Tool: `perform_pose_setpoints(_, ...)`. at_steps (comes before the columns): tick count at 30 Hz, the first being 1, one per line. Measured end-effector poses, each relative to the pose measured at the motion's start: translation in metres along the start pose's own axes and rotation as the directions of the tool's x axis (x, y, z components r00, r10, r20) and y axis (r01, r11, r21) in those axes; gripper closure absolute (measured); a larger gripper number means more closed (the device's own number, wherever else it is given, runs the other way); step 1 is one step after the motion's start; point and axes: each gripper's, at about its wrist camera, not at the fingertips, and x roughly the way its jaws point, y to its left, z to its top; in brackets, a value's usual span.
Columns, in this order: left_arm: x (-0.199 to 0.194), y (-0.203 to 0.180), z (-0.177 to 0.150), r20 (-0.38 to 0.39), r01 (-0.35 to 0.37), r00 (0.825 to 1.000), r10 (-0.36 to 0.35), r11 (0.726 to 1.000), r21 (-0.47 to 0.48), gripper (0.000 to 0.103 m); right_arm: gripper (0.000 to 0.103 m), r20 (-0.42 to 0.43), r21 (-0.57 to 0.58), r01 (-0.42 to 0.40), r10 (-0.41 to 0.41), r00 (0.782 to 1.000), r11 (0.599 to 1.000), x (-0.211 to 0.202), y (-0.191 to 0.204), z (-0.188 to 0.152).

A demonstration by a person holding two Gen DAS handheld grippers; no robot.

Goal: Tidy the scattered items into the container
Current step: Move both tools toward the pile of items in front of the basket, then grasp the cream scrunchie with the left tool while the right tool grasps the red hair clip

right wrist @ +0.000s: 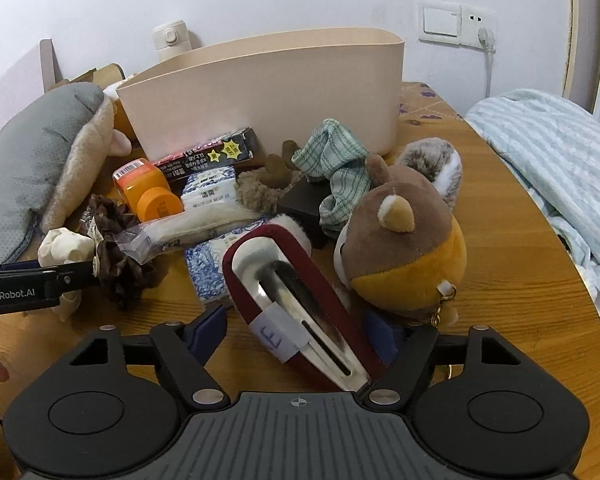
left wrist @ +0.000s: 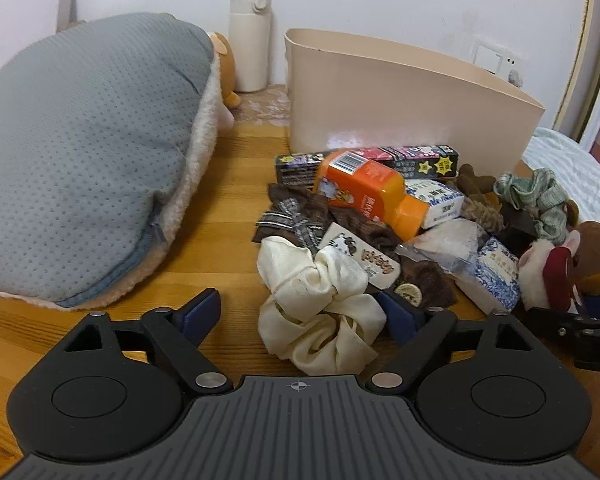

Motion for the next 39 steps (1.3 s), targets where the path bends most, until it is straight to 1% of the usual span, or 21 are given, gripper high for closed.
perform_pose_setpoints(2, 0.004, 0.000, 0.001, -0.016, 0.017, 1.000, -0.017, 1.000, -0.006, 0.032, 0.030, 0.000, -0.003, -0.002, 0.002, 1.000, 1.000, 0.002, 0.000, 0.002)
perform_pose_setpoints(3, 0.005, 0.000, 0.001, -0.019, 0.015, 1.000, -0.016, 1.000, -0.002, 0.033, 0.033, 0.000, -0.005, -0.003, 0.003, 1.000, 1.000, 0.002, 0.000, 0.003)
perform_pose_setpoints(5, 0.005, -0.004, 0.000, -0.015, -0.005, 1.000, 0.005, 1.000, 0.018, 0.043, 0.037, 0.000, -0.008, -0.009, 0.009, 1.000, 1.000, 0.004, 0.000, 0.005)
perform_pose_setpoints(7, 0.006, -0.005, -0.001, -0.012, -0.012, 1.000, 0.012, 0.999, 0.030, 0.047, 0.041, -0.002, -0.018, -0.012, 0.012, 1.000, 1.000, 0.005, 0.002, 0.006)
perform_pose_setpoints(8, 0.006, -0.005, -0.001, -0.012, -0.014, 1.000, 0.014, 0.999, 0.031, 0.053, 0.045, -0.002, -0.024, -0.015, 0.015, 1.000, 1.000, 0.006, 0.003, 0.007)
perform_pose_setpoints(9, 0.006, -0.005, -0.001, -0.011, -0.015, 1.000, 0.015, 0.999, 0.033, 0.056, 0.048, -0.003, -0.030, -0.018, 0.018, 1.000, 0.999, 0.006, 0.004, 0.007)
perform_pose_setpoints(13, 0.005, -0.006, -0.002, -0.011, -0.022, 1.000, 0.022, 0.999, 0.040, 0.074, 0.052, -0.006, -0.058, -0.030, 0.030, 1.000, 0.998, 0.007, 0.009, 0.007)
perform_pose_setpoints(17, 0.005, -0.006, -0.002, -0.016, -0.018, 1.000, 0.019, 0.999, 0.038, 0.084, 0.055, -0.007, -0.073, -0.034, 0.034, 0.999, 0.997, 0.006, 0.013, 0.006)
perform_pose_setpoints(20, 0.003, -0.006, -0.002, -0.025, -0.013, 1.000, 0.014, 0.999, 0.031, 0.087, 0.057, -0.011, -0.073, -0.045, 0.045, 0.999, 0.996, 0.005, 0.013, 0.006)
perform_pose_setpoints(26, -0.007, -0.007, 0.000, -0.020, -0.013, 1.000, 0.013, 1.000, 0.022, 0.088, 0.058, 0.000, -0.066, -0.051, 0.051, 0.999, 0.997, -0.003, 0.013, 0.004)
perform_pose_setpoints(33, -0.032, -0.011, 0.010, 0.030, -0.007, 1.000, 0.007, 1.000, 0.030, 0.088, 0.058, 0.049, -0.057, -0.053, 0.056, 0.997, 0.997, -0.024, 0.010, 0.011)
perform_pose_setpoints(39, -0.052, -0.016, 0.030, 0.083, 0.003, 0.997, -0.006, 0.999, 0.034, 0.088, 0.058, 0.112, -0.066, -0.048, 0.055, 0.992, 0.997, -0.044, 0.007, 0.029)
